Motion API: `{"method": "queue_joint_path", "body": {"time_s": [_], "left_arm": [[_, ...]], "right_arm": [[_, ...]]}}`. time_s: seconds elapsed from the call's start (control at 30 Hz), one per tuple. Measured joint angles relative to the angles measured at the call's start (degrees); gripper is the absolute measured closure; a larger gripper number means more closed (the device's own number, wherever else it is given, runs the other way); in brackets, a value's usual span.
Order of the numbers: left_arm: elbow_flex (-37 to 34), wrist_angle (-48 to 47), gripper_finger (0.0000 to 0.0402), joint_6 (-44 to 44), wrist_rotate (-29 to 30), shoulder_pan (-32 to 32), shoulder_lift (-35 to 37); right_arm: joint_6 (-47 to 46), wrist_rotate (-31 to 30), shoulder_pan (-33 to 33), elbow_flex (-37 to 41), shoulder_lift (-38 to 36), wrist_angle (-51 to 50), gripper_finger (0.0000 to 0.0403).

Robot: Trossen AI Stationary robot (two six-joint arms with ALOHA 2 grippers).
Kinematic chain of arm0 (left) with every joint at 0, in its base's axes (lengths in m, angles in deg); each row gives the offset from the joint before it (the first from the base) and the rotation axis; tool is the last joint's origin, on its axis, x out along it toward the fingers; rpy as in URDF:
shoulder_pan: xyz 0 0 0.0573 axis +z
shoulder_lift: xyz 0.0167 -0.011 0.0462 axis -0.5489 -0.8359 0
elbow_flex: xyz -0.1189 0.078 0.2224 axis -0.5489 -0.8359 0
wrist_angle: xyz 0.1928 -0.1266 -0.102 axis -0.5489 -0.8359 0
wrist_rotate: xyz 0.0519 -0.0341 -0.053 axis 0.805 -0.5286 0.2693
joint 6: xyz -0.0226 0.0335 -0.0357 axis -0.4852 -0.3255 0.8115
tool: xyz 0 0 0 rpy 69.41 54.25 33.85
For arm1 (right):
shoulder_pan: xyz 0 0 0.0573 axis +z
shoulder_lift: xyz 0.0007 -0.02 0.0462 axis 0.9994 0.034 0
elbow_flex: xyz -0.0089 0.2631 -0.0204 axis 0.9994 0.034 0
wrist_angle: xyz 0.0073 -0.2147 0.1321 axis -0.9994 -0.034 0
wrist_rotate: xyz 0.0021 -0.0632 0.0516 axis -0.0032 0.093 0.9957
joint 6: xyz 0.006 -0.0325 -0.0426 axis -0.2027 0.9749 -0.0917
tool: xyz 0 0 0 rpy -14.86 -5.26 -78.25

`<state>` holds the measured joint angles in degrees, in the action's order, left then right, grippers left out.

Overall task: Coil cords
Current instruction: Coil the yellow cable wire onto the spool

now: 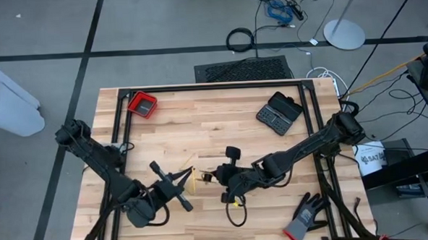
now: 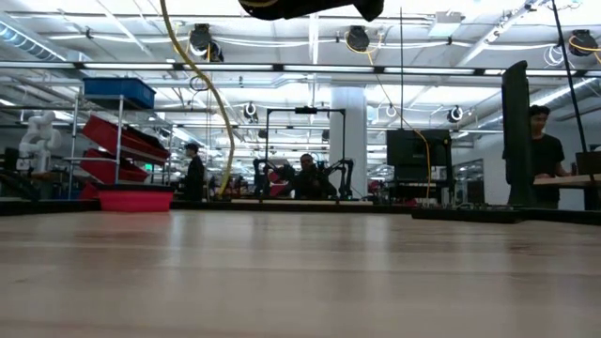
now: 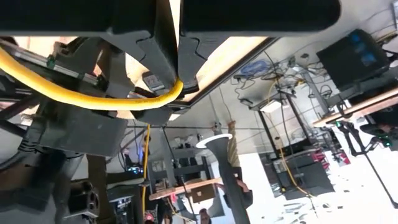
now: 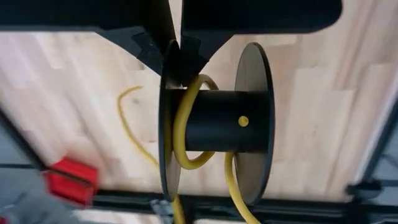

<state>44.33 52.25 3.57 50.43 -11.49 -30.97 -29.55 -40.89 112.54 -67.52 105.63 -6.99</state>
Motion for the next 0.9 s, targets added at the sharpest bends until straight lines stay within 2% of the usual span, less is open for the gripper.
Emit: {"method": "queue_joint_path", "body": {"time_s": [0.13, 0.27, 0.4, 0.63, 0.73, 0.9], "left_arm": [[-0.02, -0.47, 0.0400, 0.02, -0.19, -0.75, 0.00], [-0.04, -2.64, 0.0383, -0.02, -6.44, -1.19, 0.05], [-0.04, -2.84, 0.0318, -0.48, -10.82, -1.21, 0.07], [-0.04, -3.00, 0.0196, -0.16, -11.37, -1.18, 0.16], [-0.04, -2.99, 0.0173, -0.13, -11.47, -1.18, 0.66], [-0.04, -7.41, 0.0167, -0.01, -14.10, -1.18, 2.80]], "right_arm": [[-0.02, 3.63, 0.00, 0.00, 0.00, -0.75, 0.0403], [-0.20, 6.49, 0.00, 0.00, 0.00, -1.19, 0.0403], [-0.82, 8.93, 0.00, 0.00, 0.00, -2.22, 0.0403], [-4.52, 10.34, -0.04, 0.00, -0.31, -7.12, 0.0403], [-5.20, 10.56, -0.04, 0.00, -0.50, -8.19, 0.0403], [-6.50, 12.38, 0.00, 0.00, -0.84, -9.58, 0.0403]]}}
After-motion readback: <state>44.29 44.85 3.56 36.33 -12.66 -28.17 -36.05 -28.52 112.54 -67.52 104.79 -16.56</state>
